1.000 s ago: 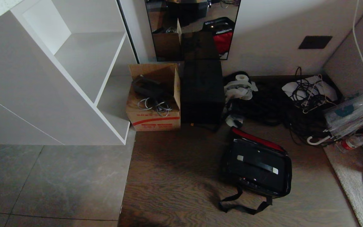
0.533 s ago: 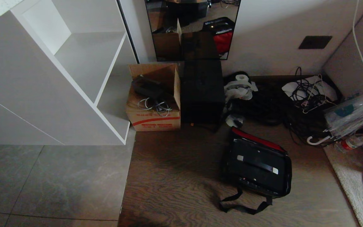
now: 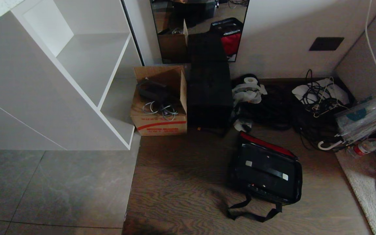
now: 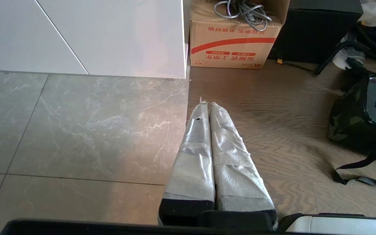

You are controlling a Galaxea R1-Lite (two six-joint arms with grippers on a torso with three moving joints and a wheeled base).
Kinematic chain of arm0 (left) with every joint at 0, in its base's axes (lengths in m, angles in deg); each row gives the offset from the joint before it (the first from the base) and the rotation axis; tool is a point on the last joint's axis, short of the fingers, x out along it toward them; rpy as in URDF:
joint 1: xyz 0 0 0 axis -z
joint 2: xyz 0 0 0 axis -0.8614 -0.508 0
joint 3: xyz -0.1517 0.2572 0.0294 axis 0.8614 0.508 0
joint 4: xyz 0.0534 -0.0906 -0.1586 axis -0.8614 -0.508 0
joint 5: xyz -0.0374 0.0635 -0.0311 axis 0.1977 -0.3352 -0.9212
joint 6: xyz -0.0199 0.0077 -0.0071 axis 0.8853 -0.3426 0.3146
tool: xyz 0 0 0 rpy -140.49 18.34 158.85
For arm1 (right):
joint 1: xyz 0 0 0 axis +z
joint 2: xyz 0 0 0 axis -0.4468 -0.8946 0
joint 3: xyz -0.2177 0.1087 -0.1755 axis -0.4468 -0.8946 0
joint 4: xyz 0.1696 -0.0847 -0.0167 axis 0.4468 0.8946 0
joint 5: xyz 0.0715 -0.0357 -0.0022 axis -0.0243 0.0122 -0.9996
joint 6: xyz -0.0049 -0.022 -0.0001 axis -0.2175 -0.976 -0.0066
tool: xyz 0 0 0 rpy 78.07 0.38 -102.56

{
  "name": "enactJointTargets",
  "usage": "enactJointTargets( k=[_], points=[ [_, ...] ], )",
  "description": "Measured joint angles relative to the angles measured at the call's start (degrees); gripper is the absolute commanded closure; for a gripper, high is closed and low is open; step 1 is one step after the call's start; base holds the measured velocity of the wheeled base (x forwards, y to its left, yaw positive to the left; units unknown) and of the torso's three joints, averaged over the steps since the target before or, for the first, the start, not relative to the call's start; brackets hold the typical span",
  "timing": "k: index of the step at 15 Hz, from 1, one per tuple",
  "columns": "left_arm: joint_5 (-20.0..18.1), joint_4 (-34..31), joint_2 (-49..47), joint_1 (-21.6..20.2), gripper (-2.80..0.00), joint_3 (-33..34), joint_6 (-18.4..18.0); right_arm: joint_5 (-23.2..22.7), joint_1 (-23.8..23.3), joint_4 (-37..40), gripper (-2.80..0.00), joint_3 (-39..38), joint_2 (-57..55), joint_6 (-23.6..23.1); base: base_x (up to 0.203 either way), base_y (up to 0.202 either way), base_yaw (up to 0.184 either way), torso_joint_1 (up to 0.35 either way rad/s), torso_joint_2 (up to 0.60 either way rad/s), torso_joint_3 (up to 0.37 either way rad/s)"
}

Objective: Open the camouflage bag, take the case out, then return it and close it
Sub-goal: Grip the handle

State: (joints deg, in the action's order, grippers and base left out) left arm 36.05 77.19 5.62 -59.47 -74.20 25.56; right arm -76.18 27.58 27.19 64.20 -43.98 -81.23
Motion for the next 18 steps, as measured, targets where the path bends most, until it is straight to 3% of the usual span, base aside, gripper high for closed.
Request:
enactJointTargets(
  k=[18],
  points=[
    [0.0, 0.0, 0.0, 0.0, 0.0, 0.0, 0.02, 0.0, 0.0, 0.02, 0.0, 0.0, 0.0, 0.02, 0.0, 0.0, 0.0, 0.0, 0.0, 0.0]
  ],
)
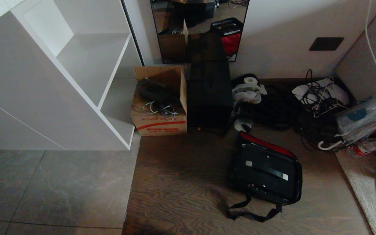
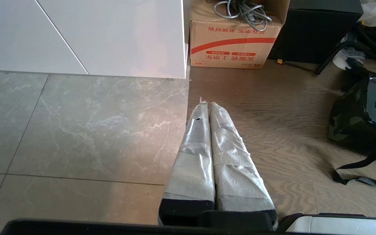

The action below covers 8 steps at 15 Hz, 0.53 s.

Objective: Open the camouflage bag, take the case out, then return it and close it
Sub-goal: Grip the handle

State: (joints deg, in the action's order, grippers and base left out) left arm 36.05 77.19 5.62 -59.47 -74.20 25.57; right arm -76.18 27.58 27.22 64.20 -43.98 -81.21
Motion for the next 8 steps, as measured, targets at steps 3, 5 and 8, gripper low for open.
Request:
enactJointTargets(
  k=[3, 5, 8],
  points=[
    [0.0, 0.02, 0.0, 0.0, 0.0, 0.0, 0.02, 0.0, 0.0, -0.05, 0.0, 0.0, 0.0, -0.02, 0.0, 0.0, 0.0, 0.0, 0.0, 0.0],
    [0.0, 0.01, 0.0, 0.0, 0.0, 0.0, -0.02, 0.0, 0.0, -0.05, 0.0, 0.0, 0.0, -0.02, 0.0, 0.0, 0.0, 0.0, 0.0, 0.0],
    [0.0, 0.02, 0.0, 0.0, 0.0, 0.0, 0.02, 0.0, 0.0, -0.02, 0.0, 0.0, 0.0, -0.02, 0.0, 0.0, 0.0, 0.0, 0.0, 0.0]
  ],
)
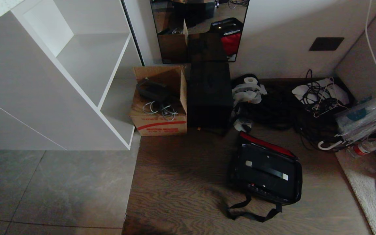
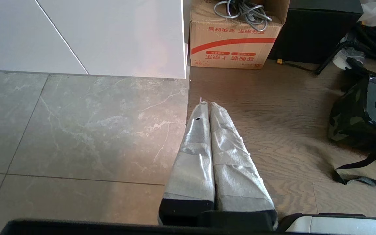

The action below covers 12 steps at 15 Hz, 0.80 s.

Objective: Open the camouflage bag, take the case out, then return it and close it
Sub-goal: Grip the handle

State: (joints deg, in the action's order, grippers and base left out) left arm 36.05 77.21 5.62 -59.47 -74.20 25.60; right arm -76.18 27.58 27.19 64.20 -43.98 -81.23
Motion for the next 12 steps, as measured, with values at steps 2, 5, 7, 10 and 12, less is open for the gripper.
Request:
enactJointTargets(
  k=[2, 5, 7, 10, 12],
  points=[
    [0.0, -0.02, 0.0, 0.0, 0.0, 0.0, -0.02, 0.02, 0.0, 0.0, 0.0, 0.0, 0.0, 0.02, 0.0, 0.0, 0.0, 0.0, 0.0, 0.0],
    [-0.02, -0.02, 0.0, 0.0, 0.0, 0.0, 0.0, 0.0, 0.0, -0.01, 0.0, 0.0, 0.0, 0.02, 0.0, 0.0, 0.0, 0.0, 0.0, 0.0],
    [0.0, -0.03, 0.0, 0.0, 0.0, 0.0, -0.02, -0.05, 0.0, 0.24, 0.0, 0.0, 0.0, -0.53, 0.0, 0.0, 0.0, 0.0, 0.0, 0.0],
    [-0.01, -0.02, 0.0, 0.0, 0.0, 0.0, -0.02, 0.01, 0.0, 0.24, 0.0, 0.0, 0.0, -0.35, 0.0, 0.0, 0.0, 0.0, 0.0, 0.0],
    [0.0, -0.02, 0.0, 0.0, 0.0, 0.0, -0.04, 0.21, 0.0, -0.26, 0.0, 0.08, 0.0, 1.33, 0.0, 0.0, 0.0, 0.0, 0.0, 0.0]
  ],
)
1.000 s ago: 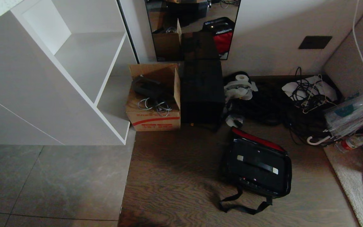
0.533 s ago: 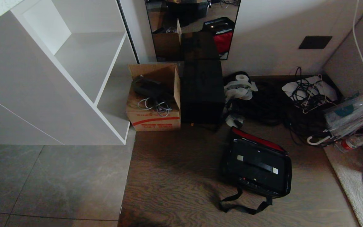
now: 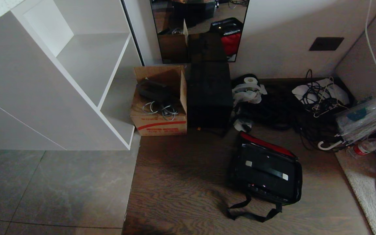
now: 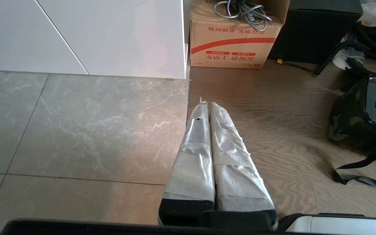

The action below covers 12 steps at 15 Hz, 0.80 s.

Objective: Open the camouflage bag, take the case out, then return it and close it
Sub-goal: Grip the handle

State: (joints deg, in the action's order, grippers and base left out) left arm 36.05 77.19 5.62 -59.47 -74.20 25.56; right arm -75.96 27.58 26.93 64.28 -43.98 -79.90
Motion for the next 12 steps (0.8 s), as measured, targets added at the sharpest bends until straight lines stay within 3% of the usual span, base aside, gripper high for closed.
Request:
enactJointTargets(
  k=[3, 7, 10, 12],
  points=[
    [0.0, 0.0, 0.0, 0.0, 0.0, 0.0, -0.01, 0.15, 0.0, 3.94, 0.0, 8.6, -0.05, 1.9, 0.0, 0.0, 0.0, 0.0, 0.0, 0.0],
    [0.0, 0.0, 0.0, 0.0, 0.0, 0.0, 0.01, -4.25, -0.16, 31.44, 0.0, 33.88, -2.65, 3.75, 0.0, 0.0, 0.0, 0.0, 0.0, 0.0],
    [0.0, 0.0, 0.0, 0.0, 0.0, 0.0, -0.01, -7.17, 0.34, 46.99, 0.0, 43.73, -15.27, 8.33, 0.0, 0.0, 0.0, 0.0, 0.0, 0.0],
    [-0.01, 0.0, 0.0, 0.0, 0.0, 0.0, 0.01, -8.41, 0.81, 46.04, 0.0, 47.58, -27.82, 12.35, 0.0, 0.0, 0.0, 0.0, 0.0, 0.0]
  ],
)
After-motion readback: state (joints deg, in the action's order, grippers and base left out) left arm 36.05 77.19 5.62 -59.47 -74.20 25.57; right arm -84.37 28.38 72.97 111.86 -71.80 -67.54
